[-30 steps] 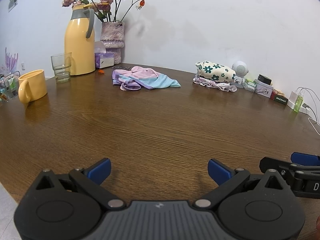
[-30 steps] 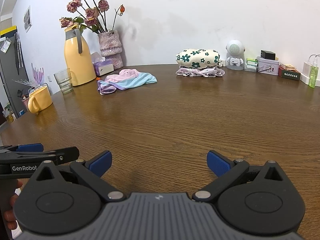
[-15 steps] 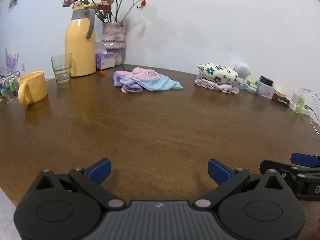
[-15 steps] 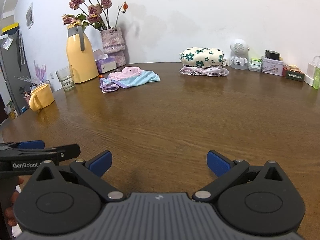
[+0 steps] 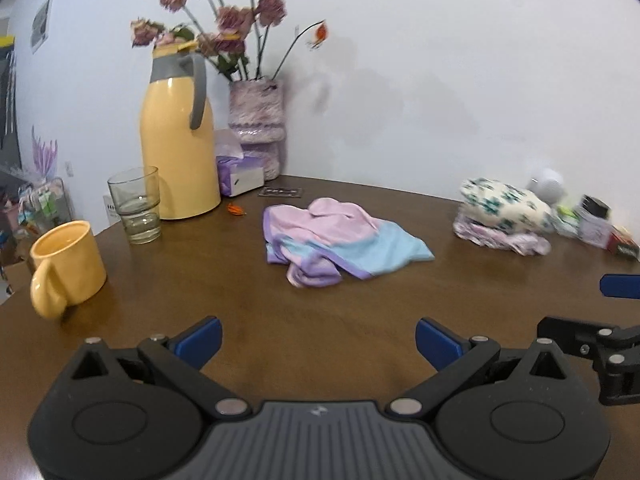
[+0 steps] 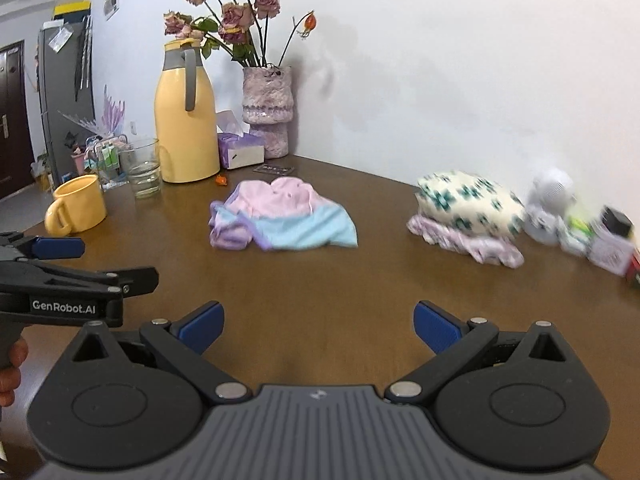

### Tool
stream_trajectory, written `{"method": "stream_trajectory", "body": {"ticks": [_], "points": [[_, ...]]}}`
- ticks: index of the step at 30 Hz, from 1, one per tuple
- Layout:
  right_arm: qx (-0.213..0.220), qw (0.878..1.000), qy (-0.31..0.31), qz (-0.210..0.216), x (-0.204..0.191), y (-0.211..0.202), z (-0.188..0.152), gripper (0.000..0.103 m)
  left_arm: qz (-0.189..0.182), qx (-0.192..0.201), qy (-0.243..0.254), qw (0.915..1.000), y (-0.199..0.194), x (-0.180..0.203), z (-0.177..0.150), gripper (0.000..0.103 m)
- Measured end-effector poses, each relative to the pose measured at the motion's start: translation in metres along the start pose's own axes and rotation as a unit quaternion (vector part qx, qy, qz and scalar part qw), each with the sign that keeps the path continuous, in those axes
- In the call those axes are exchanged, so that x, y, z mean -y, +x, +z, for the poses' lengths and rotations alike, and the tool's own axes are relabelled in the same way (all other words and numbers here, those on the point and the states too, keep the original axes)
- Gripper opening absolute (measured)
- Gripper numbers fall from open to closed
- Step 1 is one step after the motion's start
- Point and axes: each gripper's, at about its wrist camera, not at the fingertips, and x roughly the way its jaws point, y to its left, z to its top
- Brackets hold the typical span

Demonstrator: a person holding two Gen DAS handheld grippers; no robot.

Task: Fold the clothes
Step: 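Reach both tools to the crumpled pink-blue garment and close on its edges, then lift the garment with both tools and shake it open over the table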

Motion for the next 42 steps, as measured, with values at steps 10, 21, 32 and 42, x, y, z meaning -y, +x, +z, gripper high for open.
{"method": "stream_trajectory", "body": {"ticks": [10, 21, 32, 42], "points": [[-0.035, 0.996, -0.071, 0.034, -0.04, 0.138, 0.054, 0.097, 0.058, -0.037, -0.007, 0.9976, 0.121, -0.048, 0.056, 0.098], [-0.09, 0.991, -0.064, 0.08, -0.061, 0.229, 0.065, 0.051, 0.019, -0.103, -0.021, 0.9943, 0.201, -0.055, 0.069, 0.084], [-0.055, 0.996, -0.007, 0.075, -0.016, 0.197, 0.086, 0.004, -0.061, -0.101, -0.051, 0.9917, 0.205, -0.048, 0.071, 0.004], [0.05, 0.997, 0.066, 0.004, 0.075, 0.093, 0.127, 0.004, -0.071, 0.01, -0.036, 0.9968, 0.095, -0.061, 0.101, 0.002]]}}
